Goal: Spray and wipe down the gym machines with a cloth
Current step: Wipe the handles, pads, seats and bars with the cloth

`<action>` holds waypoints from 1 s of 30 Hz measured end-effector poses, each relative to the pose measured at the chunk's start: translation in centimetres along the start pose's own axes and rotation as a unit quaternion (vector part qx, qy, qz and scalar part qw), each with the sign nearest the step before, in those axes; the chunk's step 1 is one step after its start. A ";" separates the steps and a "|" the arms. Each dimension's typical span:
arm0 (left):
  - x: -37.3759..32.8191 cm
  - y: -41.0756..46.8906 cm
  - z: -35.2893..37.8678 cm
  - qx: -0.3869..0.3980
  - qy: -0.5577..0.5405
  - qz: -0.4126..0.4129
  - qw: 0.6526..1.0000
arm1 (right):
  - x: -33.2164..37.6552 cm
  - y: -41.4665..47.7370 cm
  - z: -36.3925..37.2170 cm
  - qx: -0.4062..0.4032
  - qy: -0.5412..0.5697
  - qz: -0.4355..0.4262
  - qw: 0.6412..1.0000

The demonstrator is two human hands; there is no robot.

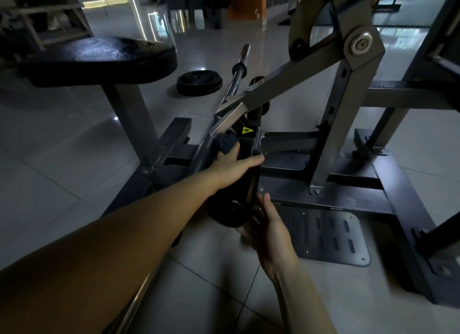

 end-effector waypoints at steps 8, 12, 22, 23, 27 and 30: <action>2.8 -8.5 1.2 0.030 0.102 0.035 0.994 | 0.5 -0.6 0.1 -0.032 -0.018 0.015 0.999; 2.2 -10.6 -0.4 -0.079 0.129 0.124 0.981 | 1.3 -0.7 0.9 -0.058 -0.044 0.002 0.997; 0.1 -10.3 -3.2 -0.062 0.046 0.132 0.988 | 1.6 0.5 1.4 -0.142 -0.052 0.000 0.988; 0.0 -10.0 -3.6 -0.060 0.062 0.134 0.987 | 1.3 0.8 1.6 -0.154 -0.050 -0.008 0.987; -0.4 -9.0 -6.8 -0.069 0.101 0.135 0.983 | 1.0 1.3 3.0 -0.233 -0.081 -0.046 0.968; -0.8 -8.6 -10.2 -0.120 0.102 0.140 0.978 | 1.0 1.2 3.1 -0.250 -0.097 -0.069 0.961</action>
Point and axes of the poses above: each hand's wrist, its own y-axis towards the middle knuckle, its own z-axis out of the palm, x = y × z, the point moved 9 cm from there along y, towards the middle knuckle, and after that the axes turned 13 degrees about z, right-handed, at the moved point
